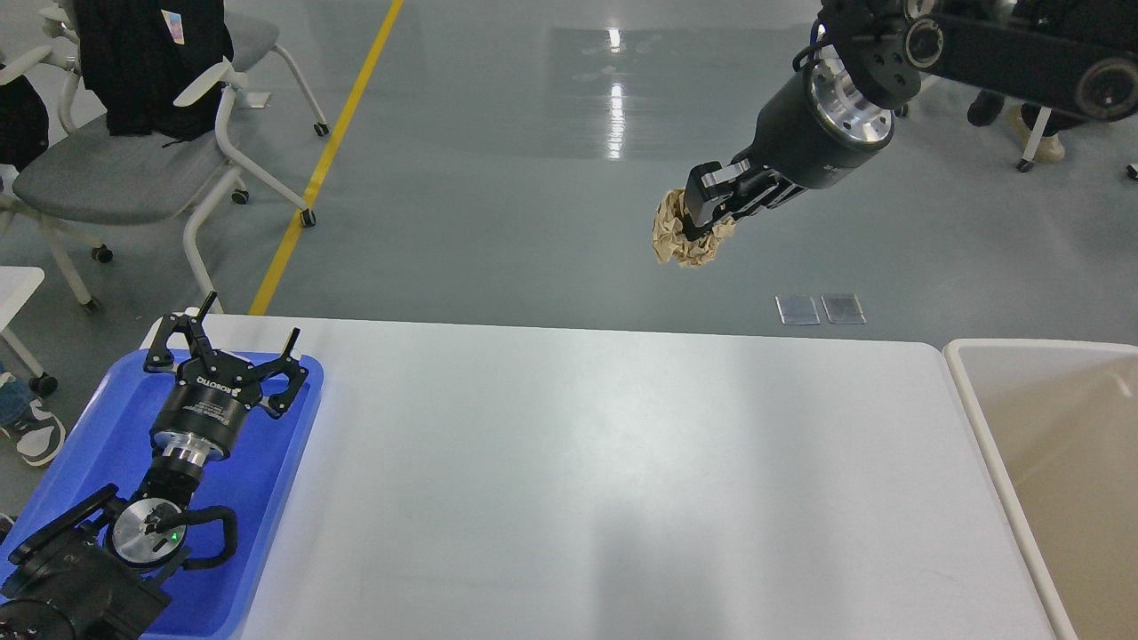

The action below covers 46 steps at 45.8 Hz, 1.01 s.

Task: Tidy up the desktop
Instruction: 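Lift the paper ball and swing the right arm toward the white bin, then release the paper ball into the white bin with the right gripper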

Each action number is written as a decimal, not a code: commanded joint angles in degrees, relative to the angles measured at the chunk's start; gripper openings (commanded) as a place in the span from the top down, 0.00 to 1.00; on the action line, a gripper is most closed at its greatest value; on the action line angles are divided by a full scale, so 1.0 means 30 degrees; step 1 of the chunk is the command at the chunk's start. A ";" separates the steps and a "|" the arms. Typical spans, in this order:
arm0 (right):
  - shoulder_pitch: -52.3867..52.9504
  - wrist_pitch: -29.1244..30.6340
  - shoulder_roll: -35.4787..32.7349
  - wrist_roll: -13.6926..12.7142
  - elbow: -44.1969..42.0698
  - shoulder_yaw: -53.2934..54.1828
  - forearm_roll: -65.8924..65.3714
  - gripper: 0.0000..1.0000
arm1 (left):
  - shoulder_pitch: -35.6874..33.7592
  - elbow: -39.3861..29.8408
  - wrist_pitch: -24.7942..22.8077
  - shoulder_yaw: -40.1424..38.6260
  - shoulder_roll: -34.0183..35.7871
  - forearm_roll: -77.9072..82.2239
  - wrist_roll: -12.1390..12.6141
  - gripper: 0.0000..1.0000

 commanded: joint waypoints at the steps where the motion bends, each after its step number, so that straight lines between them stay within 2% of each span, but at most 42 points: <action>1: 0.0315 0.0071 -0.3079 -0.0050 -0.0284 -0.2886 -0.0126 1.00 | 0.0000 -0.0003 0.0000 0.0000 -0.0001 0.0004 -0.0007 0.01; 12: -0.0327 0.0071 -0.6215 -0.0050 -0.2712 -0.6226 -0.0185 1.00 | -0.0001 -0.0003 0.0000 0.0000 -0.0001 0.0004 -0.0007 0.01; 29: -0.6478 0.0071 -0.9790 -0.0108 -0.8309 -0.6581 0.0312 1.00 | 0.0000 -0.0003 0.0000 0.0000 -0.0001 0.0004 -0.0007 0.01; 36: -0.9434 0.0013 -1.0143 -0.0138 -1.0242 -0.6551 0.2272 1.00 | -0.0001 -0.0003 0.0000 0.0000 -0.0001 0.0004 -0.0007 0.01; 46: -1.4183 -0.2708 -0.9588 -0.0284 -1.2032 -0.6551 0.5965 1.00 | -0.0001 -0.0003 0.0000 0.0000 -0.0001 0.0004 0.0022 0.01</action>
